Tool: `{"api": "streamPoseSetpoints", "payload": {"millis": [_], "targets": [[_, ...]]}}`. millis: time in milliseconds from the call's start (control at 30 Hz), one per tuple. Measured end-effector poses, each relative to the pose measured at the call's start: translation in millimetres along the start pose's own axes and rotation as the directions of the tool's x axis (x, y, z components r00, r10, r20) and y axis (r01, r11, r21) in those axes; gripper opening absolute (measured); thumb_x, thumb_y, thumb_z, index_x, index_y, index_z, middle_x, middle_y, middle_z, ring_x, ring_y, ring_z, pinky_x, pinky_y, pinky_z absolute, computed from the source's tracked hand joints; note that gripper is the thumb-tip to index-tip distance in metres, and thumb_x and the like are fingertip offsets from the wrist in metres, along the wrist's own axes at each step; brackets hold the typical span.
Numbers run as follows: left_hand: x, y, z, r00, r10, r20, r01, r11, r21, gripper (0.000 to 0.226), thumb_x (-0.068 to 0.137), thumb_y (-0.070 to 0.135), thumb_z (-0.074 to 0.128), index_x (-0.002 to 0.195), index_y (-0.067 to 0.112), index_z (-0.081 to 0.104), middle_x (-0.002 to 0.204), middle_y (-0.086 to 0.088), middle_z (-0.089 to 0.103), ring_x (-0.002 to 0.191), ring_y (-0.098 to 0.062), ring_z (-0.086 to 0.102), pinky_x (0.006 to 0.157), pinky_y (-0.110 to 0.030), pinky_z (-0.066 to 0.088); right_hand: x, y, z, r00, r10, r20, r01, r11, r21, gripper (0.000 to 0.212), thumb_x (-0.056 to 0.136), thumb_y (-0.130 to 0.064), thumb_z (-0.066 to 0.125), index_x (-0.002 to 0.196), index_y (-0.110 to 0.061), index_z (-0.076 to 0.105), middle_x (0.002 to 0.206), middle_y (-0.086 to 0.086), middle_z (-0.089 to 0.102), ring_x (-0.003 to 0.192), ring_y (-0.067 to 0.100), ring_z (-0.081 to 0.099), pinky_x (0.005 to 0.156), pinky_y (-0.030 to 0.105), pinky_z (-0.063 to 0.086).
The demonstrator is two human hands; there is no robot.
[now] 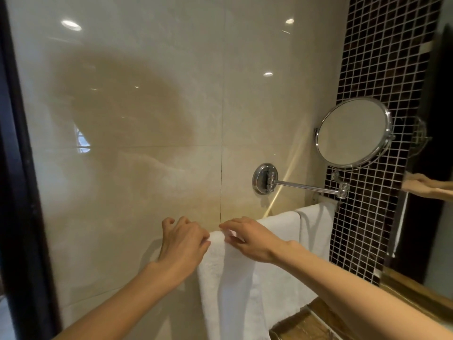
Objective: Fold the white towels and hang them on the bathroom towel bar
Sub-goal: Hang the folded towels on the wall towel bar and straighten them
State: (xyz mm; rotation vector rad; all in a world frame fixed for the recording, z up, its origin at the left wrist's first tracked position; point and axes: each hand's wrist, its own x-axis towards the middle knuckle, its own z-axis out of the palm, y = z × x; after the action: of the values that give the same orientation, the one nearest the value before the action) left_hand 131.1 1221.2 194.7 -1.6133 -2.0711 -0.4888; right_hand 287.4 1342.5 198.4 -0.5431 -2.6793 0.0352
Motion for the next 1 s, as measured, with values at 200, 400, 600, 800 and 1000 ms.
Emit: {"api": "streamPoseSetpoints", "payload": {"millis": [200, 400, 600, 800, 1000], "targets": [[10.7, 12.3, -6.4, 0.997, 0.066, 0.048, -0.067, 0.998, 0.013, 0.032, 0.084, 0.055, 0.049, 0.102, 0.031, 0.06, 0.095, 0.006, 0.065, 0.102, -0.02, 0.049, 0.075, -0.037, 0.019, -6.5, 32.8, -16.2, 0.963, 0.237, 0.131, -0.219, 0.966, -0.14, 0.081, 0.087, -0.055, 0.057, 0.149, -0.015, 0.024, 0.147, 0.009, 0.041, 0.133, 0.029, 0.038, 0.11, 0.038, 0.026], [16.3, 16.4, -2.8, 0.979, 0.15, 0.135, -0.165, 0.98, 0.112, 0.029, 0.091, 0.052, 0.044, 0.104, 0.031, 0.06, 0.098, 0.004, 0.065, 0.103, -0.021, 0.051, 0.076, -0.039, 0.019, -8.6, 46.0, -6.3, 0.968, 0.204, 0.144, -0.159, 0.949, -0.271, 0.105, 0.079, -0.062, 0.061, 0.151, -0.012, 0.005, 0.142, 0.015, 0.042, 0.129, 0.032, 0.04, 0.109, 0.038, 0.028], [12.1, 13.3, -2.5, 0.978, 0.158, 0.137, -0.164, 0.986, 0.035, 0.021, 0.093, 0.045, 0.044, 0.096, 0.029, 0.058, 0.095, 0.003, 0.066, 0.096, -0.023, 0.057, 0.075, -0.036, 0.019, -15.8, 66.4, -3.5, 0.976, 0.168, 0.14, -0.115, 0.939, -0.323, 0.11, 0.078, -0.078, 0.043, 0.152, -0.012, -0.005, 0.145, 0.015, 0.039, 0.131, 0.029, 0.037, 0.112, 0.038, 0.027], [9.1, 12.2, -2.3, 0.98, 0.152, 0.127, -0.155, 0.988, 0.013, 0.021, 0.094, 0.045, 0.043, 0.097, 0.029, 0.057, 0.096, 0.001, 0.065, 0.097, -0.024, 0.055, 0.075, -0.037, 0.021, -20.3, 84.7, -9.7, 0.971, 0.17, 0.168, -0.088, 0.909, -0.407, 0.103, 0.082, -0.079, 0.031, 0.152, -0.012, -0.002, 0.15, 0.012, 0.033, 0.134, 0.028, 0.034, 0.114, 0.037, 0.022], [9.7, 13.3, -4.9, 0.979, 0.14, 0.148, -0.143, 0.99, 0.01, 0.018, 0.094, 0.044, 0.043, 0.087, 0.03, 0.052, 0.093, 0.002, 0.064, 0.095, -0.023, 0.054, 0.076, -0.037, 0.023, -15.7, 69.2, -22.4, 0.98, 0.116, 0.163, -0.035, 0.903, -0.429, 0.084, 0.09, -0.071, 0.022, 0.152, -0.014, 0.012, 0.135, 0.009, 0.045, 0.124, 0.027, 0.043, 0.114, 0.038, 0.023]]}}
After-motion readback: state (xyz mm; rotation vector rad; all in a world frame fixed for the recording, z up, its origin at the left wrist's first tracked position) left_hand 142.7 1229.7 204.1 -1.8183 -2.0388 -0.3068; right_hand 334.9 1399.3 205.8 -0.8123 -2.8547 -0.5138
